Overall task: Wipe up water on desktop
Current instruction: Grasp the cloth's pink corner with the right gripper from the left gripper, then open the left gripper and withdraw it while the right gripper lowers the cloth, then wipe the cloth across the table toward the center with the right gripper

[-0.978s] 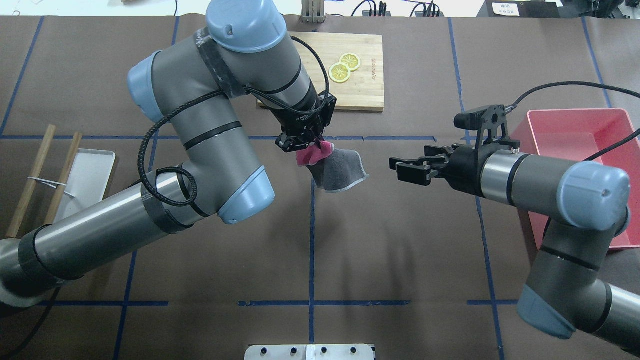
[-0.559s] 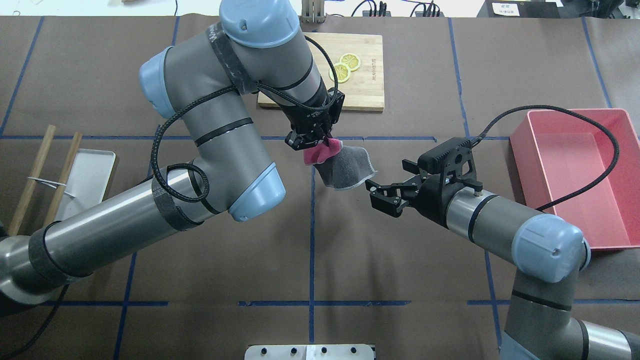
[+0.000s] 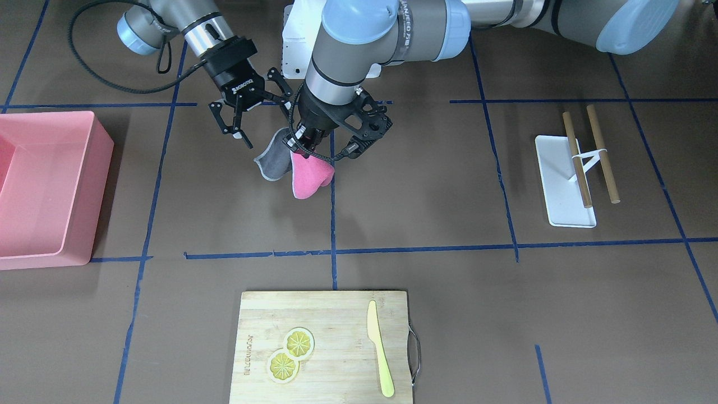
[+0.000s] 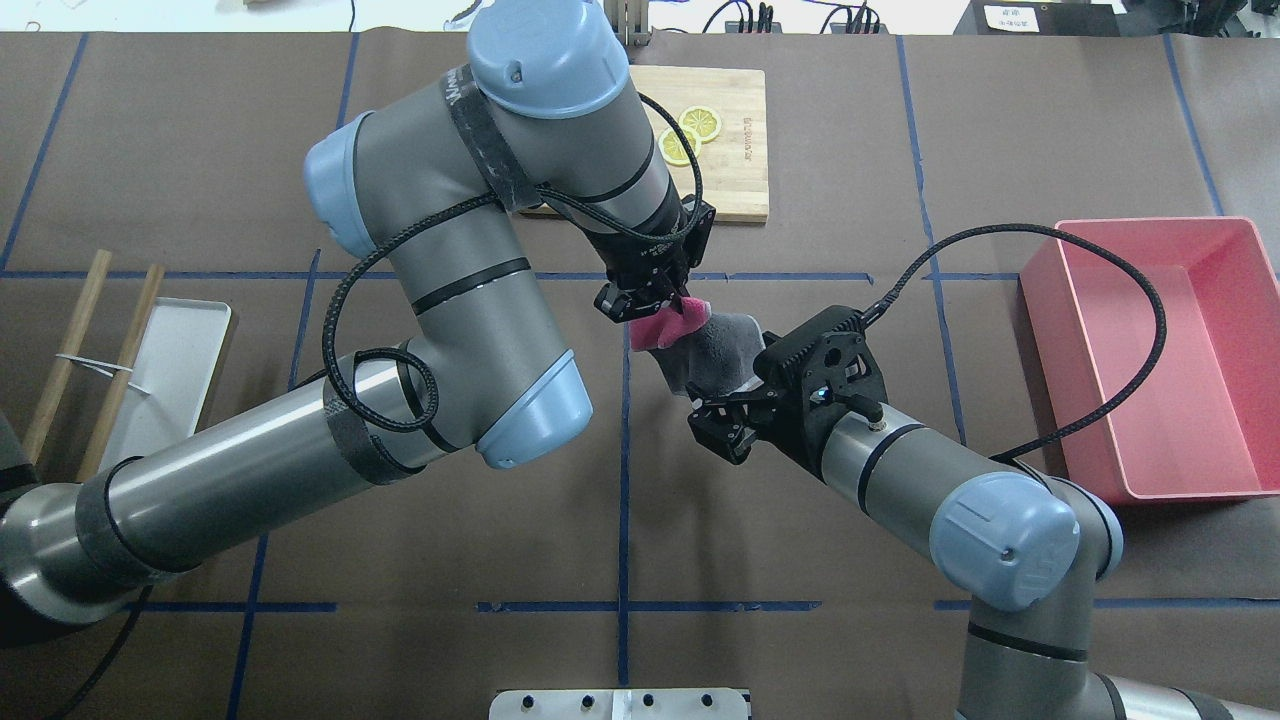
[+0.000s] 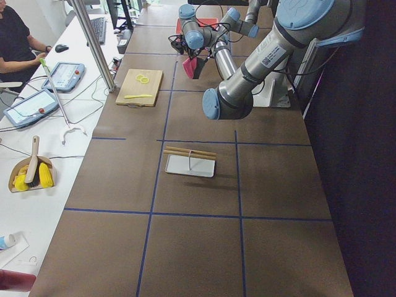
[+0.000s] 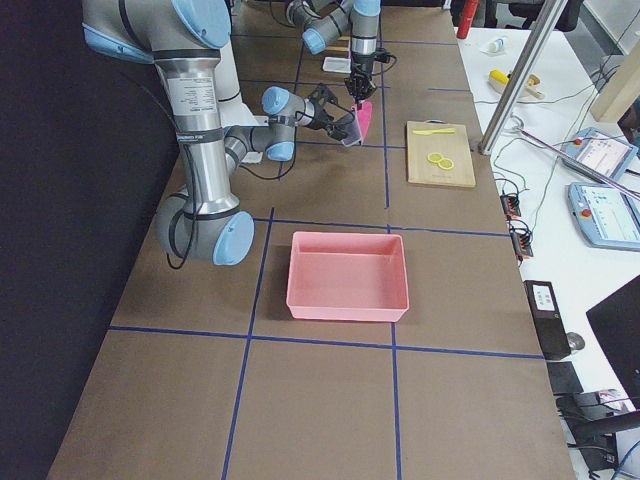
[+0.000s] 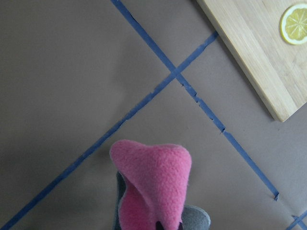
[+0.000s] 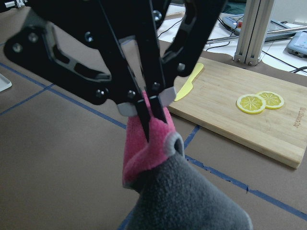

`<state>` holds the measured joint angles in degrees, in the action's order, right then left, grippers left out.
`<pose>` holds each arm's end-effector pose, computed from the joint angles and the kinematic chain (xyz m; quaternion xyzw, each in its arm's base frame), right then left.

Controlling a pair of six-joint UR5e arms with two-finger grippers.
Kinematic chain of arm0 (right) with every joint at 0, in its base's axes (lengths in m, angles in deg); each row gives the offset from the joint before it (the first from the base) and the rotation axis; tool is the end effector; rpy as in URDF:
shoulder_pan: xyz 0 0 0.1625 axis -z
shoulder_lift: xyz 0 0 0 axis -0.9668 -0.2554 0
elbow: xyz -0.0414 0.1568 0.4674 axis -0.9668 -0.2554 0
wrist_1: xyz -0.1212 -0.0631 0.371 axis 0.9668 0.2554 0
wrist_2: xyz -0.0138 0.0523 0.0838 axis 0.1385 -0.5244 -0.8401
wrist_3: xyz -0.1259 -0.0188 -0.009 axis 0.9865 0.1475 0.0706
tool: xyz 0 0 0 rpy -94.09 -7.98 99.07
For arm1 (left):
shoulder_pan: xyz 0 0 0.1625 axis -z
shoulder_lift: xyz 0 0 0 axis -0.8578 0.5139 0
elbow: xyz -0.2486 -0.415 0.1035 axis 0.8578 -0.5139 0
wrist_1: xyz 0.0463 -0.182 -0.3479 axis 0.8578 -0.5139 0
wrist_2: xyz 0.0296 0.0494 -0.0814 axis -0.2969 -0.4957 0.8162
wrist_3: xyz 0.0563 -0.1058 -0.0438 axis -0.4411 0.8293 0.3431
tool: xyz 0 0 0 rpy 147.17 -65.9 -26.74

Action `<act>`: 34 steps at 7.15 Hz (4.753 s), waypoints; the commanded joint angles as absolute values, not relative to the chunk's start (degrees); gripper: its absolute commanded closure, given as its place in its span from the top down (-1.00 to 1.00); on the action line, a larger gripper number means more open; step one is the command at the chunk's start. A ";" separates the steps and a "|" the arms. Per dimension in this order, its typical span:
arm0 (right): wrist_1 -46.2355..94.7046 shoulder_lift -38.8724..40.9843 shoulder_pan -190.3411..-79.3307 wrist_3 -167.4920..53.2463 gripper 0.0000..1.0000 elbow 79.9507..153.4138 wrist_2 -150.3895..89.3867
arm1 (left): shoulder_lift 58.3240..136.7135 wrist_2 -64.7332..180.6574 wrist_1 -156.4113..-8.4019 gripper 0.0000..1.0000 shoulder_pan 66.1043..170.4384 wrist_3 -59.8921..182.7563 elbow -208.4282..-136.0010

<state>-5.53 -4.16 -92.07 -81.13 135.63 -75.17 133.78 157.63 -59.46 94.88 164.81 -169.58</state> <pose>-0.4827 -0.3363 0.3399 0.4688 -0.4457 -0.0922 0.7570 0.5875 -0.5066 0.1128 -0.2041 0.4782 -0.3371 0.7849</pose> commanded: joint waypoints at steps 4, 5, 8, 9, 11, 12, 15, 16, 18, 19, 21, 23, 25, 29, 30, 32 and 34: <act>-4.70 -3.67 -91.73 -80.52 0.98 135.48 -74.80 | 133.65 157.72 -59.47 -0.97 91.51 165.53 -171.59; -4.70 -3.75 -91.73 -80.52 0.98 135.57 -74.80 | 133.56 157.72 -59.64 -0.97 90.90 165.53 -171.77; -4.70 -3.76 -91.38 -80.52 0.39 135.75 -74.72 | 133.65 157.81 -59.73 -0.97 90.72 165.18 -172.21; -4.70 -3.84 -91.38 -80.61 0.09 135.83 -74.63 | 133.65 157.81 -59.73 -0.97 90.72 165.00 -172.39; -4.70 -3.93 -91.11 -80.70 -0.35 135.84 -74.37 | 133.47 157.81 -59.73 -0.97 90.80 165.00 -172.39; -4.70 -4.19 -91.11 -80.61 -0.52 135.84 -74.19 | 133.56 157.81 -59.73 -0.97 90.72 165.00 -172.39; -4.70 -4.63 -89.54 -80.61 -0.79 135.75 -70.86 | 133.47 157.81 -61.74 -0.38 90.80 164.92 -172.39; -4.70 -4.63 -89.53 -80.61 -0.91 135.83 -70.76 | 133.47 157.81 -61.84 0.12 90.80 164.83 -172.39; -4.61 -4.72 -89.27 -80.87 -1.00 135.84 -70.67 | 133.47 157.81 -61.93 0.64 90.80 164.48 -172.56; -4.44 -4.90 -89.27 -81.48 -1.00 135.84 -70.50 | 133.12 157.81 -63.84 0.71 92.02 163.87 -172.74; 8.91 -4.99 -89.18 -96.58 -1.00 139.85 -70.58 | 131.73 158.42 -64.48 0.71 97.98 163.77 -174.22; 19.54 -5.07 -91.36 -108.52 -1.00 143.04 -76.43 | 122.64 159.47 -64.21 0.71 101.08 156.81 -183.66; 32.13 -4.38 -101.78 -117.06 -1.00 143.22 -99.38 | 115.38 158.95 -63.95 0.71 101.61 144.47 -189.08; 37.58 -3.41 -107.73 -115.60 -1.00 135.95 -117.93 | 114.23 158.86 -64.04 0.71 102.14 140.23 -188.12; 38.01 -0.79 -107.64 -115.51 -1.00 134.79 -119.70 | 113.61 158.86 -64.12 0.71 102.58 140.13 -188.21; 37.84 8.41 -106.85 -115.50 -1.00 125.08 -123.57 | 113.26 158.86 -64.13 0.71 103.28 140.04 -188.47; 37.49 17.81 -106.32 -116.38 -1.00 115.67 -124.20 | 113.26 158.95 -64.13 0.71 103.55 140.04 -188.91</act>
